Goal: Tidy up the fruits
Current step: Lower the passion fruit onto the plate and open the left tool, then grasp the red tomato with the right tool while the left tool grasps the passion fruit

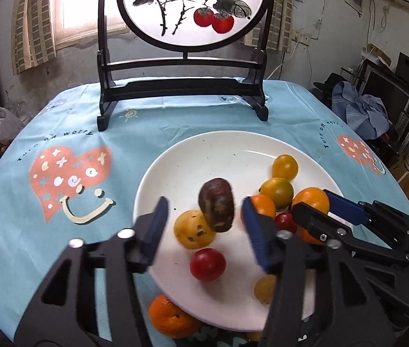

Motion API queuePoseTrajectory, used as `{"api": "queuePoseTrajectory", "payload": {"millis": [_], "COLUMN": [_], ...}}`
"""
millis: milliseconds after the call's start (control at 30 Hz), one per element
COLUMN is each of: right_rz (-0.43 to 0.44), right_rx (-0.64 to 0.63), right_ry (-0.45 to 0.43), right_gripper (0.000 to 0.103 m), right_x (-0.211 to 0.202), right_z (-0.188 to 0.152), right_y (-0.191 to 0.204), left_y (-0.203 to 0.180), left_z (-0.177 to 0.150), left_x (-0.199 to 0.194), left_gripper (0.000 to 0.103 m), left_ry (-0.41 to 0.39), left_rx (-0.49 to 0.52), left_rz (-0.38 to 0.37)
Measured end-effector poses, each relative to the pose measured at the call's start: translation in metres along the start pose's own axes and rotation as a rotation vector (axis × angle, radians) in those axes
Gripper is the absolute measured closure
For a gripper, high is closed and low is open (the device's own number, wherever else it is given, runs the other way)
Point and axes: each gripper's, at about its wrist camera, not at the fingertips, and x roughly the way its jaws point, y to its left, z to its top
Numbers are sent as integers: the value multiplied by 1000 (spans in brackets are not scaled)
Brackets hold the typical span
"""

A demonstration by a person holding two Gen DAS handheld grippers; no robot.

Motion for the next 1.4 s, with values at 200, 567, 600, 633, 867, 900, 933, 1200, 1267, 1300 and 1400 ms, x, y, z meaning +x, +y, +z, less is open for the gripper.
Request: {"api": "queuePoseTrajectory", "payload": {"millis": [200,567,600,633,867,900,933,1200,1267,1300,1400], "right_rz": [33,0,-10,-16,-53,-53,-50,-48,-53,-56,-62], "right_rx": [-5,-69,-79,-89,-192,-198,-196,-175,-184,-188,-194], "right_ry": [-65,15,34,64,156,162,166,200,206,210,218], "right_gripper": [47,47,47,47,48,48,48,48,53,55,56], "right_x": [-33,-65,-64,-63,-53,-52,-51,-47,-46,-45,-44], "right_z": [-3,-63,-69,-76,-101,-102,-103,-104,-105,-105,-107], "right_y": [3,13,15,17,32,33,32,26,27,27,28], "left_y": [14,36,35,35,26,25,25,30,30,30,30], "left_z": [-1,-75,-80,-84,-97,-97,-98,-96,-95,-95,-95], "left_x": [-46,-81,-81,-80,-83,-83,-83,-82,-82,-81,-81], "left_gripper": [16,13,13,12,10,9,9,9,9,9,9], "left_ry": [-84,-37,-21,-3,-8,-11,-10,8,7,8,11], "left_rx": [-72,-139,-138,-140,-86,-81,-80,-104,-103,-102,-102], "left_rz": [12,74,70,60,113,116,115,111,114,115,118]}}
